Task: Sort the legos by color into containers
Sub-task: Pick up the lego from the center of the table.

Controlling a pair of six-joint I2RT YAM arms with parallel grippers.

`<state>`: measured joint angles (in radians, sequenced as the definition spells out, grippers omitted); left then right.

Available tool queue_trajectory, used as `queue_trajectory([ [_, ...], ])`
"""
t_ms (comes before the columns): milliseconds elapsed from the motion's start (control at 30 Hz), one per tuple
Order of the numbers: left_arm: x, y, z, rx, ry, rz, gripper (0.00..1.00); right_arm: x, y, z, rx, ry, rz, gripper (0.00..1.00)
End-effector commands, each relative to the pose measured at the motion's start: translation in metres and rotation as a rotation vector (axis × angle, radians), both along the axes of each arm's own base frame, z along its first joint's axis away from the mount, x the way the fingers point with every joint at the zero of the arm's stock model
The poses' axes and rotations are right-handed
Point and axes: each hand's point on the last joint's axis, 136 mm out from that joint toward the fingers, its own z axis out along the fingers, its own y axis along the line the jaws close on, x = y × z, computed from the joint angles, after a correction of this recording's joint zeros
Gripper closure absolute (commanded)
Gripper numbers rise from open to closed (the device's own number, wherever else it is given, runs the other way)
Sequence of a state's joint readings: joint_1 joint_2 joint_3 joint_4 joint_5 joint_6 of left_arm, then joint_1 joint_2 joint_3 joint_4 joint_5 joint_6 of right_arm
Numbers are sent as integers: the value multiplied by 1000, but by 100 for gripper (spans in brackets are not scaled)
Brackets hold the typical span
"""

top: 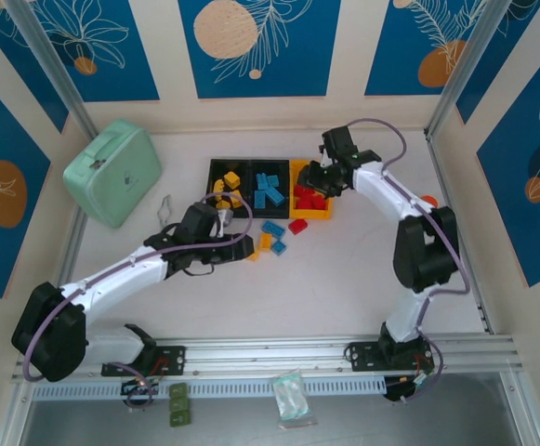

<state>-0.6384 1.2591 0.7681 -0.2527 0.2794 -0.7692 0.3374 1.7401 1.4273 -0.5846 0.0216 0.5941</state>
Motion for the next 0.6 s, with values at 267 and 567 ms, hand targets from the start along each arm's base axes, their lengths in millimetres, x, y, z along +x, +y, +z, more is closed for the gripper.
queue_trajectory([
  [267, -6, 3, -22, 252, 30, -95, 37, -124, 14, 8, 172, -16, 186, 42],
  [567, 14, -6, -42, 416, 15, -134, 36, -220, 18, -6, 253, 7, 352, 38],
])
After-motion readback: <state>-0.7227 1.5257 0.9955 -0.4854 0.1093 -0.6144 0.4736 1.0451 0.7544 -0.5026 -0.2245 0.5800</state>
